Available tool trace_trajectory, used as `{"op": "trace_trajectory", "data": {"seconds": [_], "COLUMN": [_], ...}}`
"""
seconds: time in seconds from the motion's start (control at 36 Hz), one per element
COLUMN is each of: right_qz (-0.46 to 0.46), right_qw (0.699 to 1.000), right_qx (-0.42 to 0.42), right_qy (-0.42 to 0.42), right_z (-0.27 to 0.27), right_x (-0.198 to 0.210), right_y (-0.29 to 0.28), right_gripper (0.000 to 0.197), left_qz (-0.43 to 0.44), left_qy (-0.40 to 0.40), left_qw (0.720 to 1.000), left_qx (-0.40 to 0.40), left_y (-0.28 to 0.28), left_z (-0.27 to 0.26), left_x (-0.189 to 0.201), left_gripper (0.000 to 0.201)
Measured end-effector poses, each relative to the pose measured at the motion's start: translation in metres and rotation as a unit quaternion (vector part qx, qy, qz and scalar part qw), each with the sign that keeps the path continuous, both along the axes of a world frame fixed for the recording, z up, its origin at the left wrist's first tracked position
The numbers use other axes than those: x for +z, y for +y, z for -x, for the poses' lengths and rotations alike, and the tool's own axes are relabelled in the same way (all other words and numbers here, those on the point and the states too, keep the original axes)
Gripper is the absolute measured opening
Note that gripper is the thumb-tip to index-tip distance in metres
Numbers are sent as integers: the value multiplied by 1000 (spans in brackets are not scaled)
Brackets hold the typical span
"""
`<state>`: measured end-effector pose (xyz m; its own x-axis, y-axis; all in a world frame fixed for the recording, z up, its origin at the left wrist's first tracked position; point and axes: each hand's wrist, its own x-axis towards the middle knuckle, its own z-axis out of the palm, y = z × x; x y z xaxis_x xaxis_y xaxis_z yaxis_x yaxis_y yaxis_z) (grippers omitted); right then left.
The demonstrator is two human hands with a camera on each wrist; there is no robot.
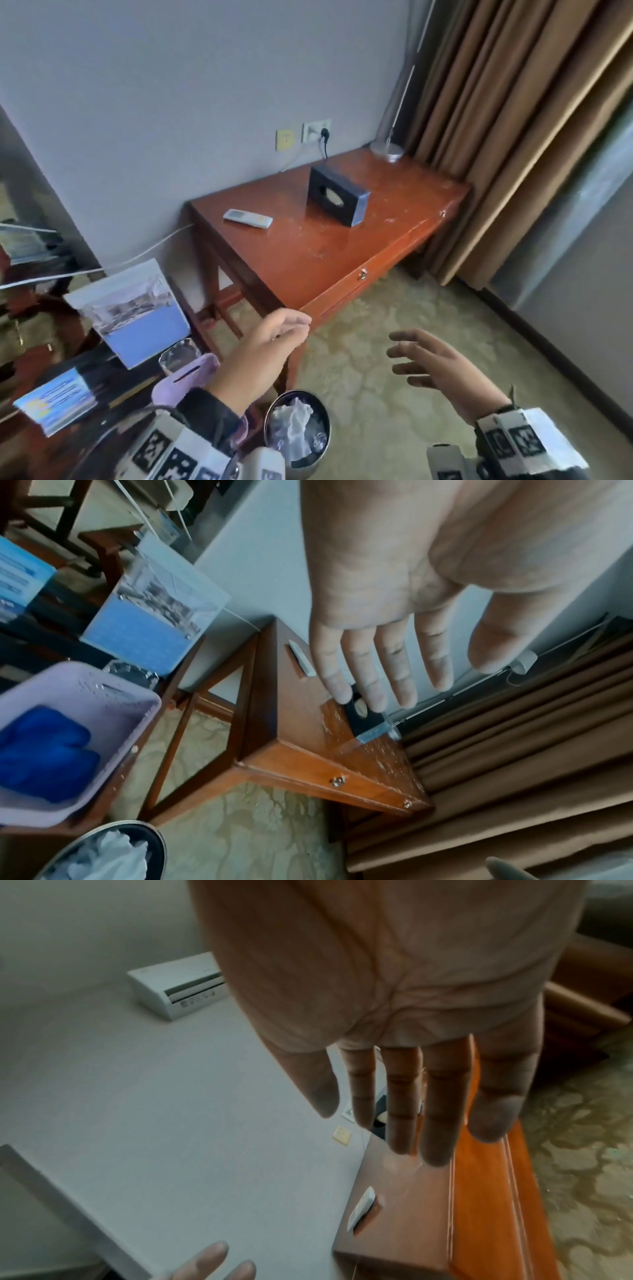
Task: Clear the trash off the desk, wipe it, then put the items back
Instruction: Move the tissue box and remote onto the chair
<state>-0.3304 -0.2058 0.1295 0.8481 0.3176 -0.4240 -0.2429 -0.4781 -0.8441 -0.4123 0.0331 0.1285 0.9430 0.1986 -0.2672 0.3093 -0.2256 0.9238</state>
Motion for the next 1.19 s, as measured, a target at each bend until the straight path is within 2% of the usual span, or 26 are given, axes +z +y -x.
{"op": "trace_trajectory", "data": {"seconds": [0.22,0.39,0.53,0.72,0.92,1.06,1.19], "right_qz": [19,32,22,75,125,135,183], "right_qw": [999,999,999,991,984,981,966], "right_qx": [-27,-7,28,105,119,124,145], "right_qy": [21,7,-1,-23,-41,-65,-112], "right_z": [-91,-165,-211,-283,-368,-419,-457], "right_x": [0,4,-1,-18,-24,-24,-35], "right_y": [-128,-160,-143,-108,-69,-23,28], "right_gripper": [16,16,17,20,30,41,55], "left_qz": [23,31,46,65,107,122,135], "left_qy": [51,75,86,67,69,68,65], "left_qw": [998,996,991,988,986,983,974], "left_qx": [0,32,94,123,103,122,170], "left_y": [-109,-133,-124,-101,-82,-47,-13], "left_z": [-97,-135,-169,-237,-315,-344,-352], "left_x": [-6,-5,0,-13,-30,-31,-33], "left_gripper": [13,13,14,17,17,17,18]}}
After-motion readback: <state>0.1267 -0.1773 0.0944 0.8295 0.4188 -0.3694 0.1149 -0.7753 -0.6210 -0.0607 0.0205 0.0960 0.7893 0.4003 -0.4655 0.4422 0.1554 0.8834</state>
